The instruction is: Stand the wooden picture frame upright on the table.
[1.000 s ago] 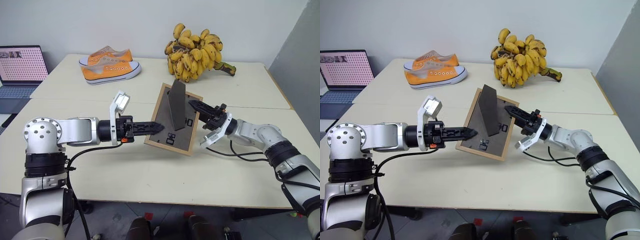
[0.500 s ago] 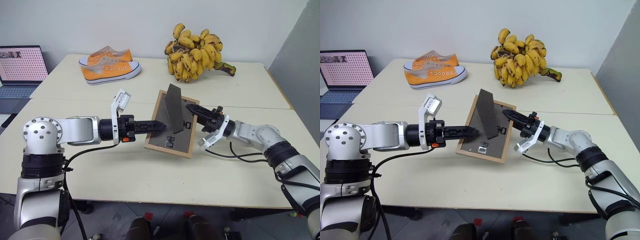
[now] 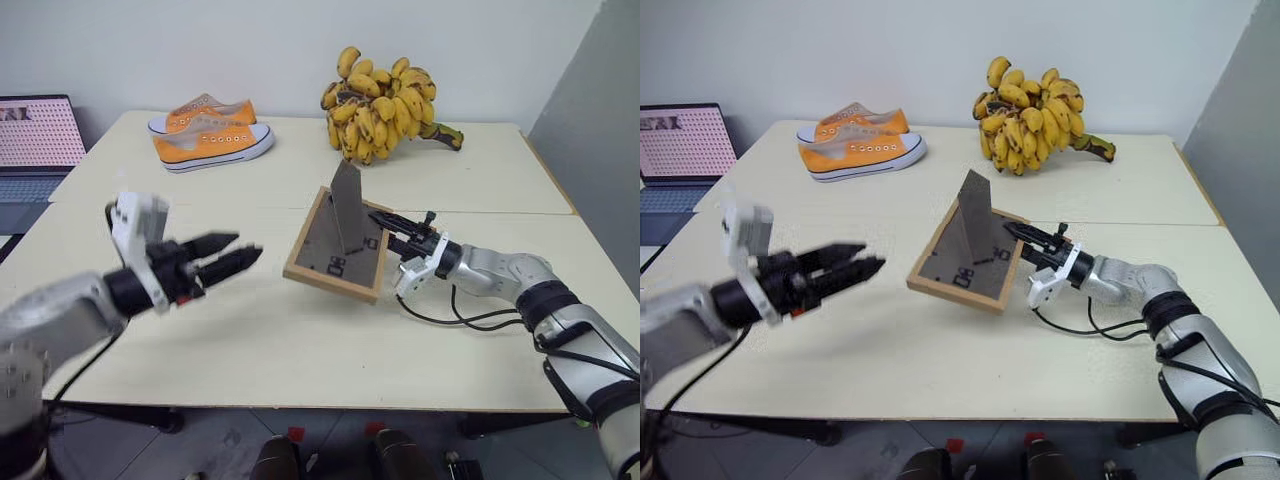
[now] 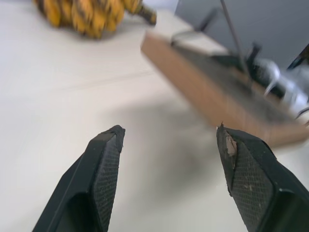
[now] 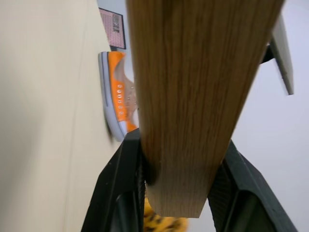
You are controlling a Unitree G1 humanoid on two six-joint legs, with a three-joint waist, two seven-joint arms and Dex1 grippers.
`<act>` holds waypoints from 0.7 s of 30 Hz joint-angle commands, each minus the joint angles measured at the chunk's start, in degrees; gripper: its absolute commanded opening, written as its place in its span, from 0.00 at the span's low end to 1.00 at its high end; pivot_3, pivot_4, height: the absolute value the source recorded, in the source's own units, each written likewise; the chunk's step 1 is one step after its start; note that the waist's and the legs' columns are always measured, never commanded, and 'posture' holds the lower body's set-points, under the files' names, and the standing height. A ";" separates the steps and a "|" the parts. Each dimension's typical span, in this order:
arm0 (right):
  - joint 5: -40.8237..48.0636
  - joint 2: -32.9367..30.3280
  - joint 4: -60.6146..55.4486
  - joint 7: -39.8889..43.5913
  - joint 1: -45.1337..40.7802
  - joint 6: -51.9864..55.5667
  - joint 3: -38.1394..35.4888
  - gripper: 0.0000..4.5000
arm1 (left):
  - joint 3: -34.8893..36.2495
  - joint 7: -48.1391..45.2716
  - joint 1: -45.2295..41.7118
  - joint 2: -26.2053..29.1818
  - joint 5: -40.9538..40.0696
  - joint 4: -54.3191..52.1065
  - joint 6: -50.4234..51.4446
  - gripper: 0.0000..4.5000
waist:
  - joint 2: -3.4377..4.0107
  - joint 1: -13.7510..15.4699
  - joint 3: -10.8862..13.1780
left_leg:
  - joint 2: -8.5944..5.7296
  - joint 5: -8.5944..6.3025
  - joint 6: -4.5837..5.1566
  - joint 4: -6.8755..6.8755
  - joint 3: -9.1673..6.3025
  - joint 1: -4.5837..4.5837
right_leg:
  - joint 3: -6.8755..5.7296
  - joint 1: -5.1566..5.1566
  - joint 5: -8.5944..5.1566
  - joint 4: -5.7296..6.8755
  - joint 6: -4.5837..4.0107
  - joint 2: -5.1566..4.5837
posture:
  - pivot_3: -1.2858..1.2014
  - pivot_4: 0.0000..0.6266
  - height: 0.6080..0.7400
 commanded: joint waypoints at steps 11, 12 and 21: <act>66.05 8.78 -31.17 69.65 12.36 53.49 -10.28 0.30 | 5.36 6.17 6.86 -1.73 -3.30 -7.13 -6.11 0.72 | 0.05 1.69 0.06 | 0.02 -0.03 0.03 -0.06 -0.43 0.65 | -0.44 0.85 -0.12 -0.14 -0.16 0.03 | 0.52 0.24 1.00; 66.20 8.90 -31.95 69.96 13.03 55.63 -10.81 0.30 | 5.39 5.60 7.47 -1.12 -3.00 -7.33 -6.04 0.72 | 0.05 1.69 0.06 | 0.03 -0.03 0.03 -0.08 -0.44 0.65 | -0.46 0.85 -0.15 -0.14 -0.20 0.04 | 0.52 0.24 1.00; 65.15 10.51 -33.25 69.97 15.78 68.68 -15.52 0.30 | 7.14 -0.35 13.38 3.34 0.03 -7.38 -6.73 0.72 | 0.09 1.58 0.09 | 0.08 -0.03 0.02 -0.25 -0.26 0.65 | -0.34 0.61 -0.20 -0.12 -0.27 0.10 | 0.52 0.24 1.00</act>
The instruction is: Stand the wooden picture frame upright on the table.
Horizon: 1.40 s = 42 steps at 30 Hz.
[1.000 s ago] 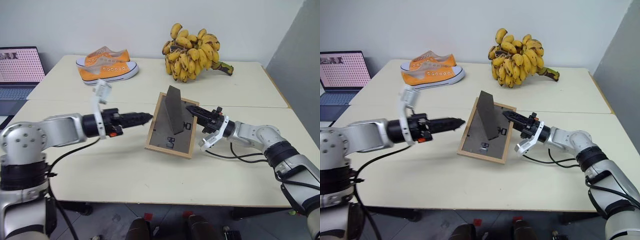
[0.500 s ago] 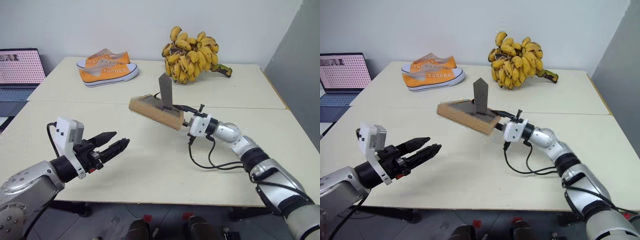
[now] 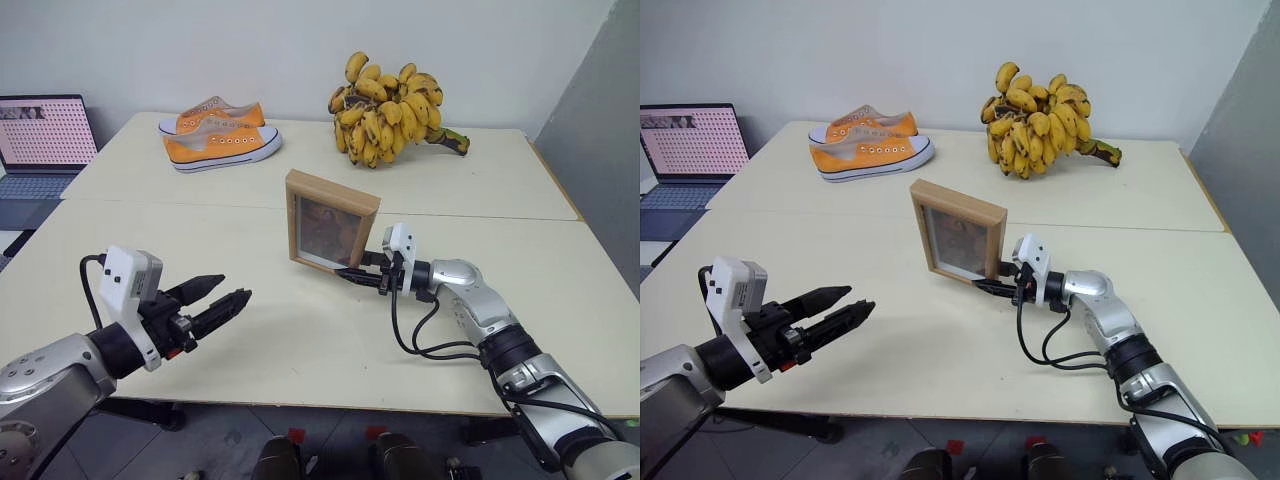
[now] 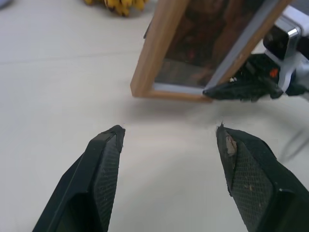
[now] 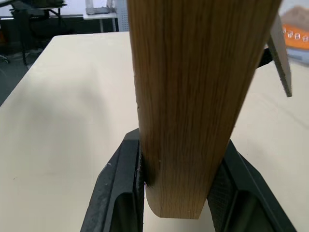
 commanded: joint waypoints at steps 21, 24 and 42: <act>0.18 5.99 -8.12 -0.65 5.60 17.81 -7.26 0.30 | 2.43 -1.09 -4.22 3.51 -1.57 2.23 -1.34 0.72 | 0.01 -0.08 0.01 | 0.02 0.00 -0.01 -0.33 0.25 0.01 | 0.21 -0.15 -0.02 -0.22 0.03 0.01 | 0.52 0.24 1.00; -0.05 6.28 -8.29 -0.82 5.87 18.04 -7.52 0.30 | 2.34 -0.93 -4.76 4.16 -1.97 2.77 -1.32 0.72 | 0.01 -0.08 0.01 | 0.04 0.00 -0.01 -0.48 0.27 0.01 | 0.21 -0.16 -0.01 -0.38 0.03 0.01 | 0.52 0.24 1.00; -11.58 -7.30 -21.61 -2.93 15.56 13.19 -8.47 0.72 | -7.42 -0.73 -10.01 2.88 -0.81 2.81 -2.45 0.73 | 0.03 0.39 0.02 | 0.05 0.00 -0.01 -0.69 0.34 0.00 | 0.24 -0.07 0.00 -0.80 0.06 -0.01 | 0.52 0.24 1.00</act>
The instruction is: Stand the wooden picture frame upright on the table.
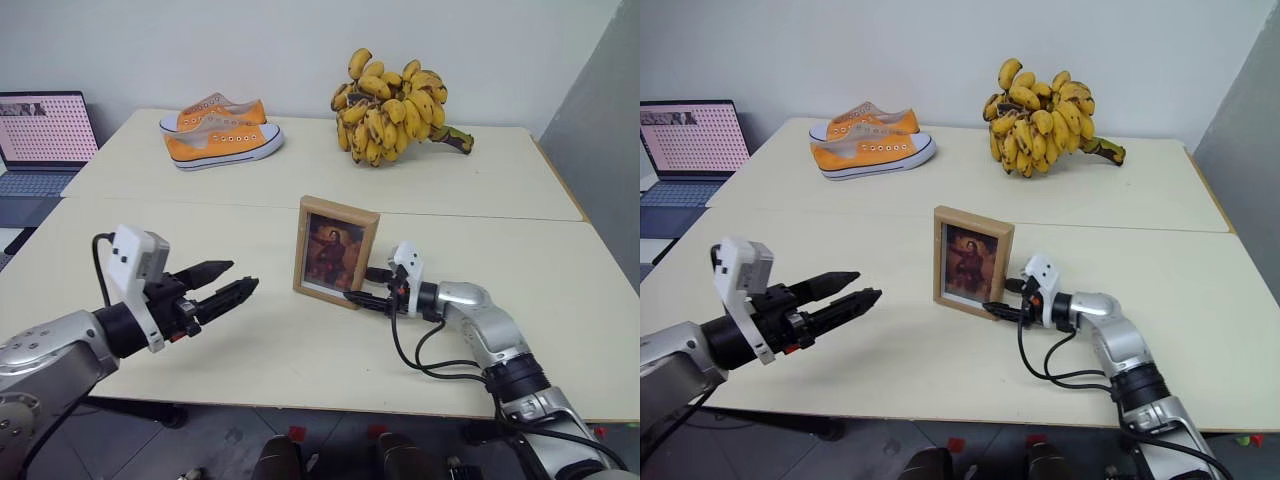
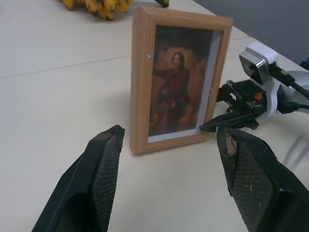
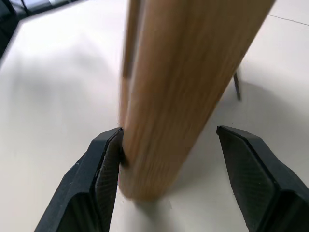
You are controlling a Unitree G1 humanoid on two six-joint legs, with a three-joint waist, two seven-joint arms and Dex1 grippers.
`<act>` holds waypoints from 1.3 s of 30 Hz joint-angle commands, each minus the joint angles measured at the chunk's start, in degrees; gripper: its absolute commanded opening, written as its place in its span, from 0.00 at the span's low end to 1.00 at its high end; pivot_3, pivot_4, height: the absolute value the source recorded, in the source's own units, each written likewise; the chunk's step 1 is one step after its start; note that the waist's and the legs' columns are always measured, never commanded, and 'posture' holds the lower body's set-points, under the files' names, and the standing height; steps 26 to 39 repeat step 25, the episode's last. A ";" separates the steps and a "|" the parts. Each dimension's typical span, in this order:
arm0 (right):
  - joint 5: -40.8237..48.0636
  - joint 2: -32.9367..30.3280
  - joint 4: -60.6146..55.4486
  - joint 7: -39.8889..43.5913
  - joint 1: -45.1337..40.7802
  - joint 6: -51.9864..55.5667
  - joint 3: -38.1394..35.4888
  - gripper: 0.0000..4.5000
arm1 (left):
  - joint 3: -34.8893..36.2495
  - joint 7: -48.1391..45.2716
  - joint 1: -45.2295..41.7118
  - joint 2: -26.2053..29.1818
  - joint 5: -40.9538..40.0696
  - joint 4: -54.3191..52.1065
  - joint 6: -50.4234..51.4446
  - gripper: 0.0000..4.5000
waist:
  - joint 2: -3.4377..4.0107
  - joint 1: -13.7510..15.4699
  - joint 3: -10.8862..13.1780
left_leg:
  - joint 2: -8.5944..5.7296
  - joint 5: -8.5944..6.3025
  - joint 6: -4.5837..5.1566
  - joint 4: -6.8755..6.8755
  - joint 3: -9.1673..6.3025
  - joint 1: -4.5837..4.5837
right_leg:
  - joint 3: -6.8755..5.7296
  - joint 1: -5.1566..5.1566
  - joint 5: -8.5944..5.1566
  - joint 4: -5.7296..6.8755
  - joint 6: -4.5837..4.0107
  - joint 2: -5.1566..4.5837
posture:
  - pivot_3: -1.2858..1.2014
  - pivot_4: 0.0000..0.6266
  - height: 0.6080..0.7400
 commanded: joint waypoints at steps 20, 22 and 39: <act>19.45 -11.79 -39.83 -13.41 4.50 31.39 -19.44 0.72 | -8.84 -1.68 -13.78 -1.85 4.95 6.18 0.33 0.73 | 0.09 -0.07 0.08 | 0.03 0.00 0.01 -0.01 0.07 -0.07 | 0.14 -0.05 -0.02 -0.05 0.14 0.07 | 0.52 0.24 1.00; 19.49 -11.80 -39.49 -13.80 4.97 31.33 -19.42 0.72 | -8.91 -0.44 -13.96 -2.39 5.87 5.98 0.20 0.73 | 0.09 -0.09 0.09 | 0.00 0.00 0.01 0.00 0.09 -0.08 | 0.15 -0.05 -0.02 -0.08 0.15 0.04 | 0.52 0.24 1.00; 20.13 -11.53 -39.19 -14.21 4.94 31.60 -19.44 0.72 | -8.93 1.62 -14.31 -2.99 6.21 6.36 0.84 0.73 | 0.09 -0.14 0.09 | 0.01 0.00 0.01 0.00 0.09 -0.06 | 0.15 -0.06 -0.03 -0.06 0.16 0.05 | 0.52 0.24 1.00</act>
